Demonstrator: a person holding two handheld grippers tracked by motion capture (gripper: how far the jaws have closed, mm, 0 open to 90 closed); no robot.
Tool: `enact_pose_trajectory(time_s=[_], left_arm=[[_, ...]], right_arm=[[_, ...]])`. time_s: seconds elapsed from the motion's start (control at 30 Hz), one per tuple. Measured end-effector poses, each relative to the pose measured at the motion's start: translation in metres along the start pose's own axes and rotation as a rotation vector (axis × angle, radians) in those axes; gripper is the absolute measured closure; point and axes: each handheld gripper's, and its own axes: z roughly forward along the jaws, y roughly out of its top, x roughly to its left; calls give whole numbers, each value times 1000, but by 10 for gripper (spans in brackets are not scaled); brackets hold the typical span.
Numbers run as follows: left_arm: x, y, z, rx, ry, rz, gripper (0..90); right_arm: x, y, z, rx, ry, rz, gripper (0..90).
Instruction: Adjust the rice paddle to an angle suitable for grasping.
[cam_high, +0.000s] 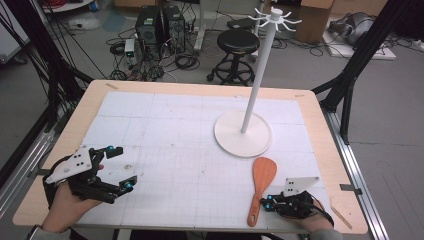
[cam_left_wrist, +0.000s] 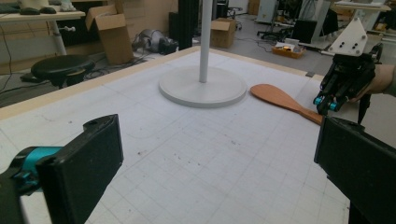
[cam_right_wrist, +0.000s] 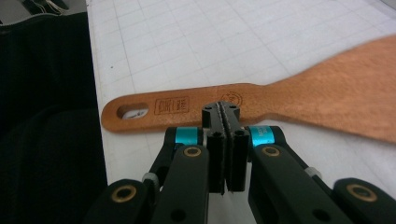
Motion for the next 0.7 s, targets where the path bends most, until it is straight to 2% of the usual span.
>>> enact_pose_trajectory(time_s=[0.33,0.5,0.7], left_arm=[[1,-2,2,10,4,-3,17],[1,-3,2,9,2,-5,17],[1,-3,2,11,3,-4,17]], right_arm=[[2,6,8,3,11,5,890],[5,13,14,19,1,-13,890],[5,17,18,26,2,4,890]])
